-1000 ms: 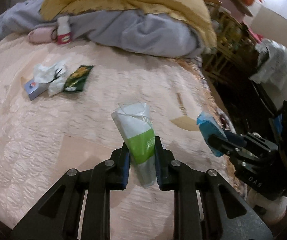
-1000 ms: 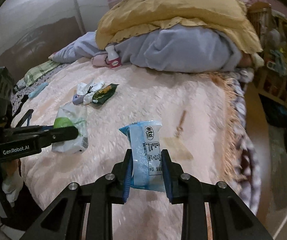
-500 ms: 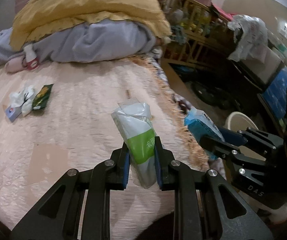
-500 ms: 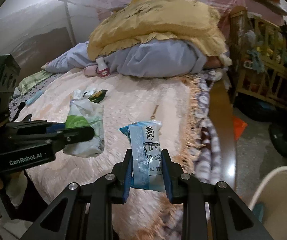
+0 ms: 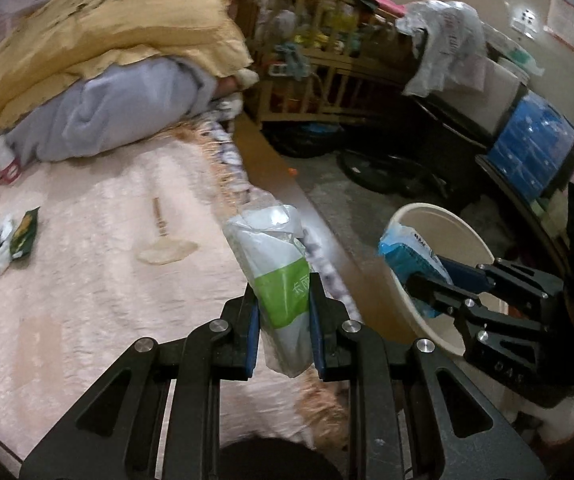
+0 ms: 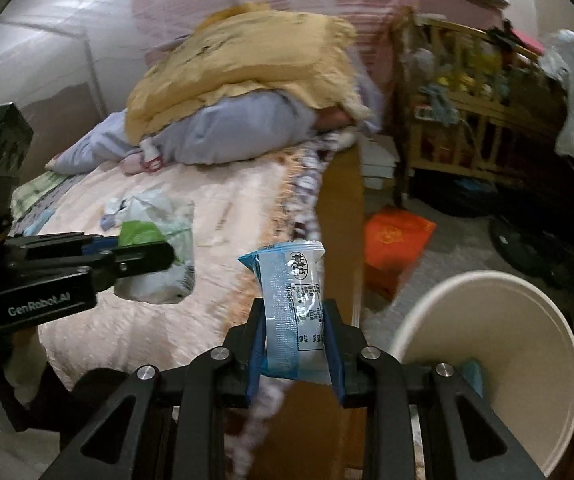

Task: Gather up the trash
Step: 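Carry the tissue pack and snack wrapper over the white bucket with both tools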

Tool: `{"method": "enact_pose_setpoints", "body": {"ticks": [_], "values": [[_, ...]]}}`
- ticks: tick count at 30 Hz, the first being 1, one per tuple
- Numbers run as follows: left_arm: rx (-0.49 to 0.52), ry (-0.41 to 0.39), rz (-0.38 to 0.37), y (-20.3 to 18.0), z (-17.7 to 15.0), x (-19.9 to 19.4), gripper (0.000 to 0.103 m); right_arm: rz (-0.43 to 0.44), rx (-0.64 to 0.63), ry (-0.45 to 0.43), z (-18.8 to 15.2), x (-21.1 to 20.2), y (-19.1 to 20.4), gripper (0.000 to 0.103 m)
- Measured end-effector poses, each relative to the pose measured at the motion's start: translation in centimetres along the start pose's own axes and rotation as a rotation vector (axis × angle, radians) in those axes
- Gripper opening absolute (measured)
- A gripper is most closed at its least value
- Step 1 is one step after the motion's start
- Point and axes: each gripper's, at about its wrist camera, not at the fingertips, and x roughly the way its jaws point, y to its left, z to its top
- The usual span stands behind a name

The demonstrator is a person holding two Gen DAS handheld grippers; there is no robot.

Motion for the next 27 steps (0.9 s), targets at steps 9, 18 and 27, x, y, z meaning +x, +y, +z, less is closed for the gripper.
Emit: {"method": "enact_pose_setpoints", "body": {"ticks": [9,18,27], "values": [[0.059,0.008,-0.027,-3.4,0.7,0.8,0.018,-0.064,0.059,-0.009,-0.9,-1.9,-4.3,0.026],[0.101,0.008,-0.061,-5.9,1.2,1.3,0.018,-0.098,0.09,-0.007,-1.9,-2.9,-6.4,0.026],[0.119,0.032,-0.106,-8.3,1.3,2.7,0.018,-0.128,0.126,-0.004,-3.1,-3.9,-8.1,0.026]]}}
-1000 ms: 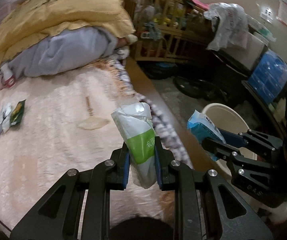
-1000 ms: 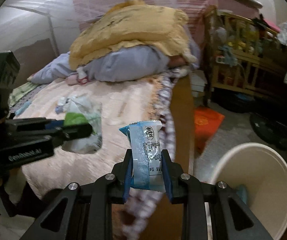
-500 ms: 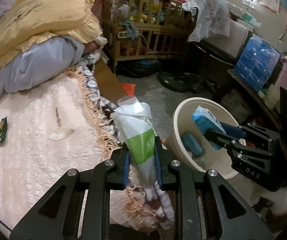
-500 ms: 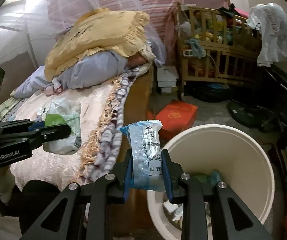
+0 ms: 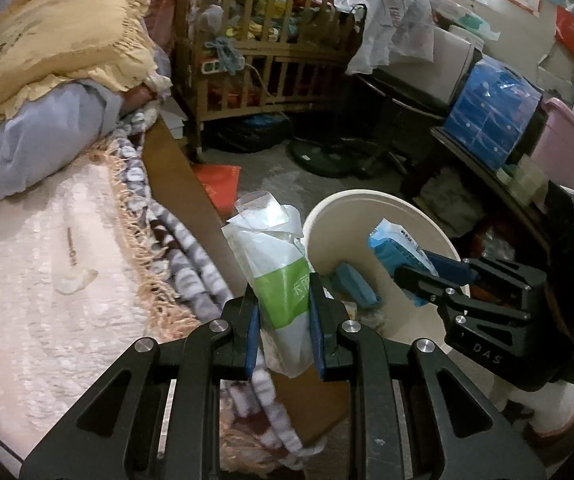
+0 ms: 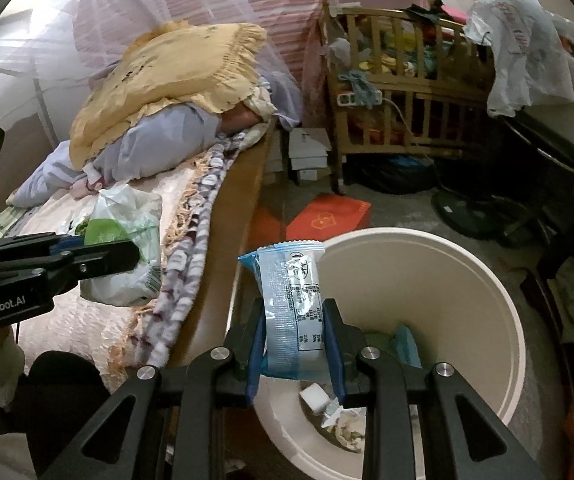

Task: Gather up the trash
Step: 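Carry the tissue pack and snack wrapper over the white bucket with both tools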

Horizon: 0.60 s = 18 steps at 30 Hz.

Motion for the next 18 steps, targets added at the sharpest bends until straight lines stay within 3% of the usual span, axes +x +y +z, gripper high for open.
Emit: {"method": "enact_pose_setpoints", "body": {"ticks": [18], "values": [[0.017,0.039,-0.063,-2.7,0.7,2.6,0.018,-0.042,0.074,0.026,-1.1,-0.1,-3.8,0.026]]}}
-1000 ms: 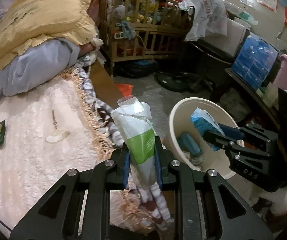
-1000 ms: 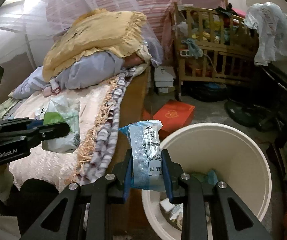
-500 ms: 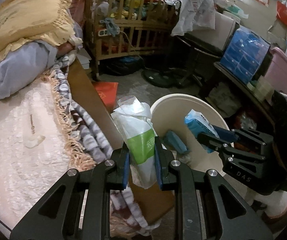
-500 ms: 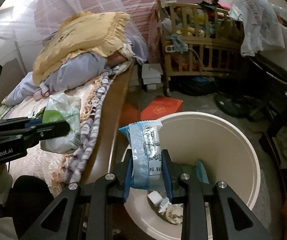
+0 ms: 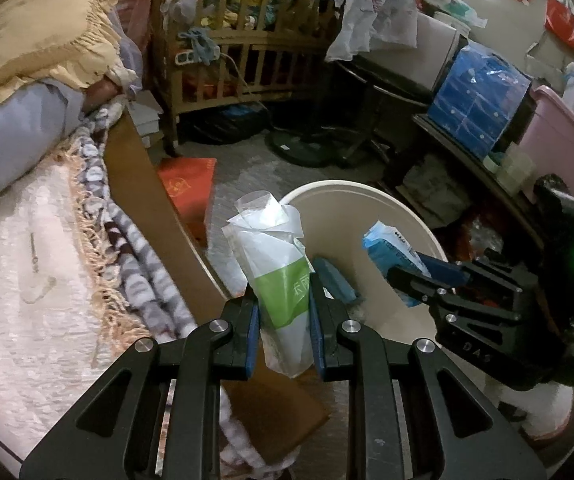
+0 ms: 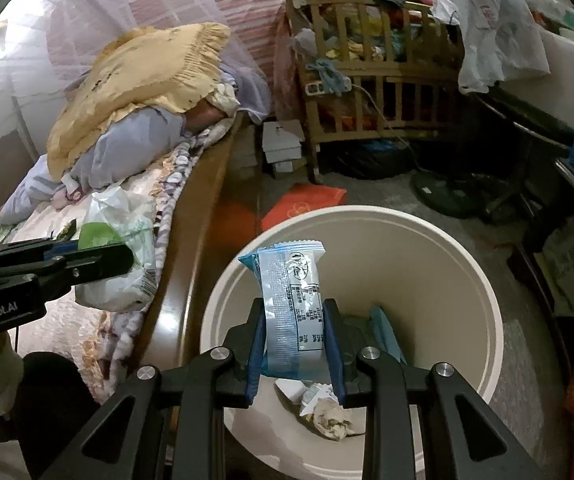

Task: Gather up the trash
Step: 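Carry the tissue pack and snack wrapper over the white bucket with both tools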

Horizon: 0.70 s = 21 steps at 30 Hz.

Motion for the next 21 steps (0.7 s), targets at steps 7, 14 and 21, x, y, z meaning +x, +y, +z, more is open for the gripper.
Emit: {"method": "enact_pose_setpoints", "body": {"ticks": [7,14,21], "values": [[-0.036,0.024,-0.062,-0.5,0.5,1.3,0.018,-0.012,0.035,0.01,-0.4,0.2,-1.2,0.026],[-0.052,0.041,-0.108,-1.0,0.6,2.3,0.019,-0.021,0.053,0.023,-0.7,0.5,-2.1,0.026],[-0.071,0.052,-0.127,-0.9,0.7,2.9,0.021,-0.032,0.072,0.024,-0.8,0.6,-2.7,0.026]]}}
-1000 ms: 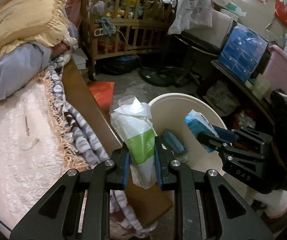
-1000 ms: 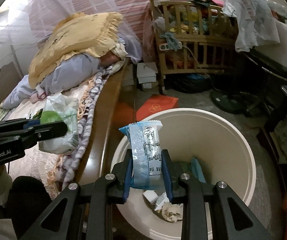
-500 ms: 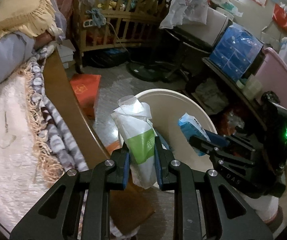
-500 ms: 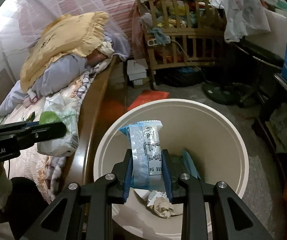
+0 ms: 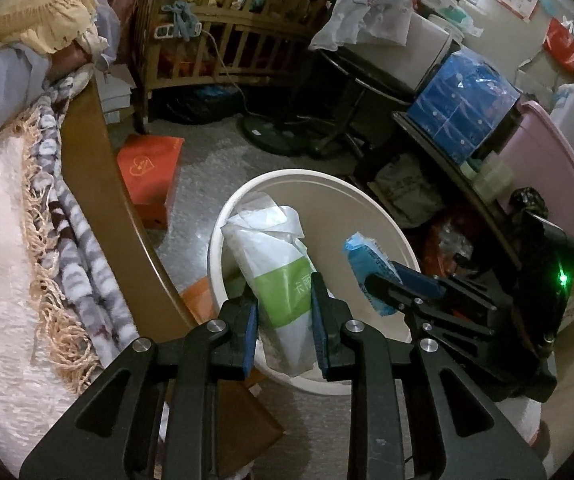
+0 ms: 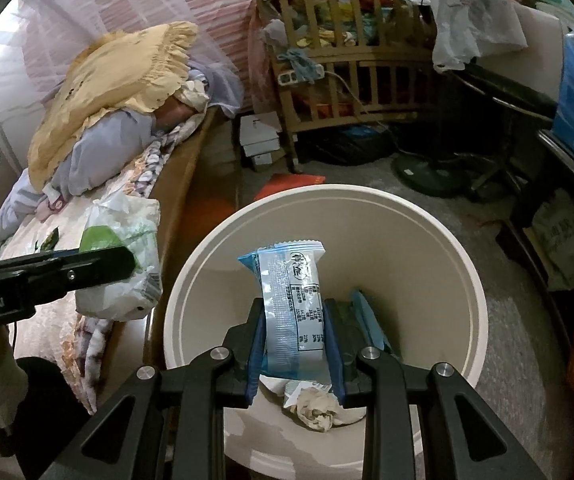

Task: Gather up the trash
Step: 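Carry the tissue pack and snack wrapper over the white bucket with both tools, then open both tools over the bucket, dropping the tissue pack and wrapper inside, then move both open tools back over the bed toward the remaining items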

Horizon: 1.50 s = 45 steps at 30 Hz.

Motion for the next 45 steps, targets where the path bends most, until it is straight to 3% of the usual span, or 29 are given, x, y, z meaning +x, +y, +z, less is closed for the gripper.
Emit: {"method": "enact_pose_setpoints", "body": {"ticks": [8,11,14,25,34,39,45], "values": [[0.0,0.005,-0.006,0.0,-0.1,0.0,0.022,-0.003,0.01,-0.001,0.0,0.1,-0.1,0.026],[-0.012,0.006,-0.003,0.3,-0.2,-0.3,0.032,-0.006,0.015,0.0,0.0,0.1,-0.1,0.037],[-0.029,0.0,-0.002,0.9,-0.1,-0.7,0.04,0.001,0.013,0.004,0.1,0.1,0.3,0.038],[-0.046,-0.022,0.016,2.1,-0.3,-2.7,0.041,0.026,-0.003,0.024,0.5,0.4,2.2,0.04],[-0.047,-0.089,0.194,6.8,-1.4,-8.0,0.041,0.101,-0.084,0.055,1.1,2.5,8.4,0.043],[-0.114,-0.119,0.294,11.9,-2.7,-11.5,0.041,0.166,-0.148,0.077,1.6,4.2,13.2,0.061],[-0.248,-0.15,0.398,19.3,-5.4,-15.9,0.041,0.221,-0.267,0.105,2.1,6.1,19.8,0.061]]}}
